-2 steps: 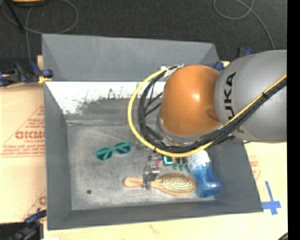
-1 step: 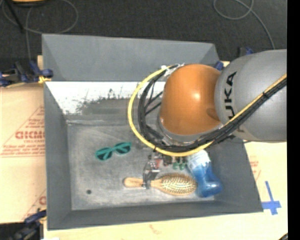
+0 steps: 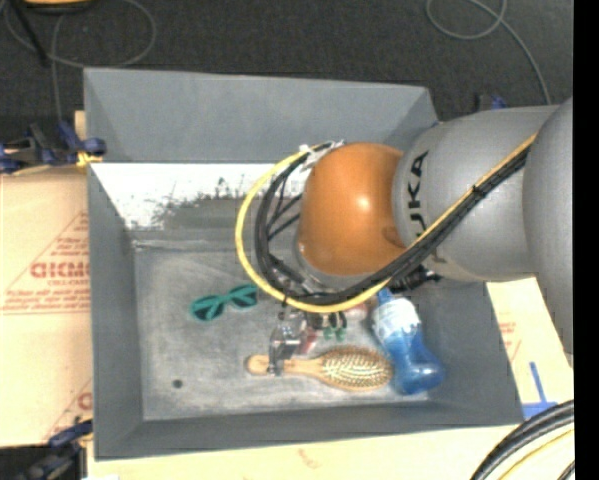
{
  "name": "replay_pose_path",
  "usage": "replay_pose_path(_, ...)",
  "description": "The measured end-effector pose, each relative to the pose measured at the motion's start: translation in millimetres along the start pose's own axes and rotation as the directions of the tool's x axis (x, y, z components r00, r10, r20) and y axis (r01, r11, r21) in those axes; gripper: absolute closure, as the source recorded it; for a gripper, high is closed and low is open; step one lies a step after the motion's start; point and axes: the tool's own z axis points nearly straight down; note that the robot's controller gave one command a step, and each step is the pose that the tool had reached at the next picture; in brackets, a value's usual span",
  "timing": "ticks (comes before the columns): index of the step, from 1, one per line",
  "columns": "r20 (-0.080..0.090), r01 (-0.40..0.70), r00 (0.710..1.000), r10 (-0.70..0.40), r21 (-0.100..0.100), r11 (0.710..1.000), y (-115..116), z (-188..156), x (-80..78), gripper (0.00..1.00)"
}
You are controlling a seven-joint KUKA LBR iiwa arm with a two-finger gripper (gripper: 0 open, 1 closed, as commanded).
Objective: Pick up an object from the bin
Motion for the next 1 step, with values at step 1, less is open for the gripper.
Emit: replay_pose_path(1, -0.01, 0.256, 0.967, -0.256, 0.0, 0.967, -9.1, 90.4, 9.8, 1.0)
